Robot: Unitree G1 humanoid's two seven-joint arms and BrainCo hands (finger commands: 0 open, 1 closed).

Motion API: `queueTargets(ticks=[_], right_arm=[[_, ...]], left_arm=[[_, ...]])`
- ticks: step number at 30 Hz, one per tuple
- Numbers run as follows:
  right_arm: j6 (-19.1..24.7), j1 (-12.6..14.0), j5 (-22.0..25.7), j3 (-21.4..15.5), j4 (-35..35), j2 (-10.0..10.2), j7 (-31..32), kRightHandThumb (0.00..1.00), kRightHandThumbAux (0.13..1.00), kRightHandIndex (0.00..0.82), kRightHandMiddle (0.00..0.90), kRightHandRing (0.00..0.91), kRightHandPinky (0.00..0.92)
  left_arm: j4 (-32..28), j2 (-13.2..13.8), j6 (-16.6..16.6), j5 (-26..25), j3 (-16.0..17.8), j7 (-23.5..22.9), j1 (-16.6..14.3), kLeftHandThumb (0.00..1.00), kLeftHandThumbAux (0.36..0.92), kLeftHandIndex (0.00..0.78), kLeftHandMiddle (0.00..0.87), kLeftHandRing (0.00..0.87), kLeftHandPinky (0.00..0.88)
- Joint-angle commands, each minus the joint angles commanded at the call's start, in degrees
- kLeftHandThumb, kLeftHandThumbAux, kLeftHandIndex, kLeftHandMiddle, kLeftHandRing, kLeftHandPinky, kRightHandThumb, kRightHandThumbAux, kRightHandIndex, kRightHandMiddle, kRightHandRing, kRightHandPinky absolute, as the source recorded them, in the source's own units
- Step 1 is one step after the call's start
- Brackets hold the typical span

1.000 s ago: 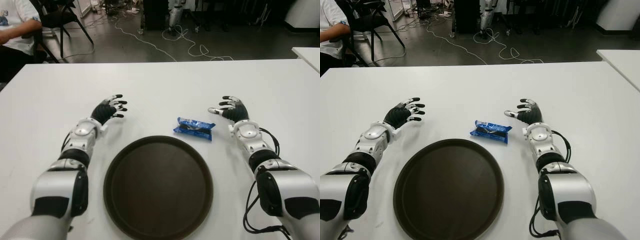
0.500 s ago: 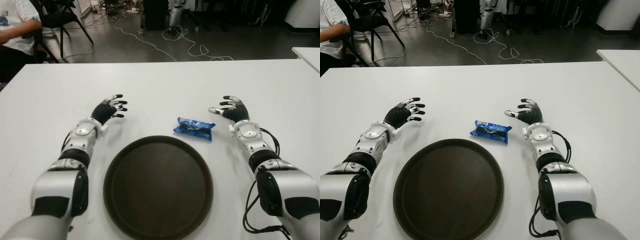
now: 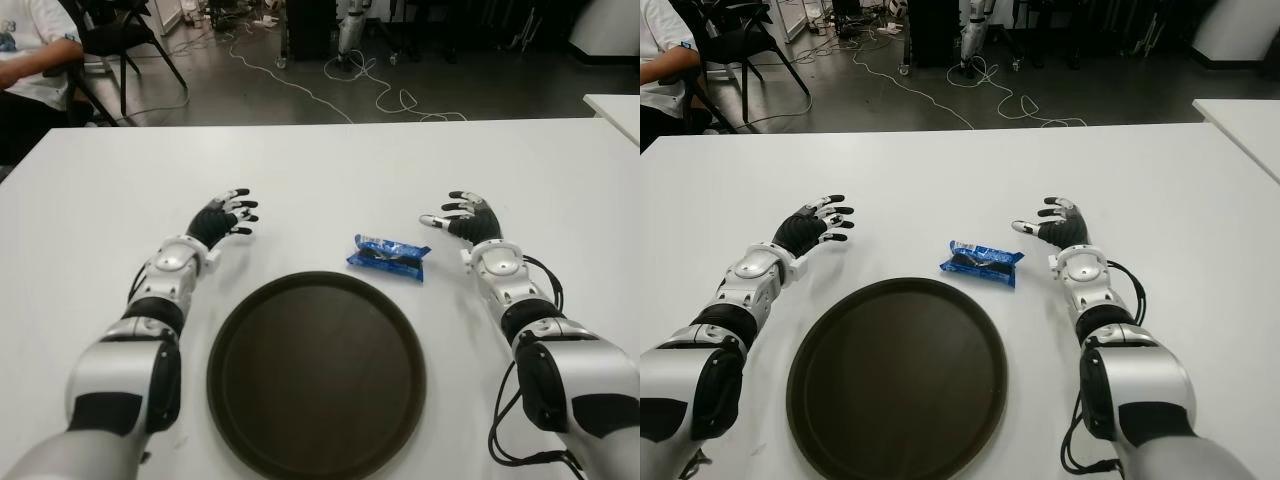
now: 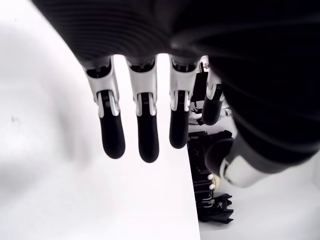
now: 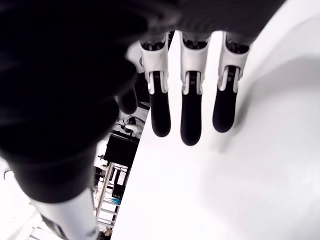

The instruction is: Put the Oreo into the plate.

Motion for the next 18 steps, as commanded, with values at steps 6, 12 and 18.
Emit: queueTargets(ticks=[6,12,18], right_arm=[[0.3,-0.1,-0.1,-0.1,0.0,0.1,-0.1,0.000,0.842,0.227,0.314,0.328,0.355],[0.6,-0.3,-0.5,0.2,0.0,0.2,-0.2,0.000,0.839,0.221,0.307,0.319,0.346],[0.7,-0.4,-0.7,0.6,0.0,0.1,-0.2,0.000,0.839,0.229,0.316,0.331,0.357]], left_arm=[[0.0,0.1,-0.3,-0.2,0.2,-0.9,0.1,0.000,0.665,0.141,0.224,0.270,0.322],[0.1,0.2,-0.3,-0.5,0.5,-1.3,0.1,0.000,0.673,0.147,0.227,0.275,0.323],[0.1,0.2,-0.2,-0.3,0.5,-1.2,0.1,0.000,0.656,0.133,0.215,0.263,0.309]])
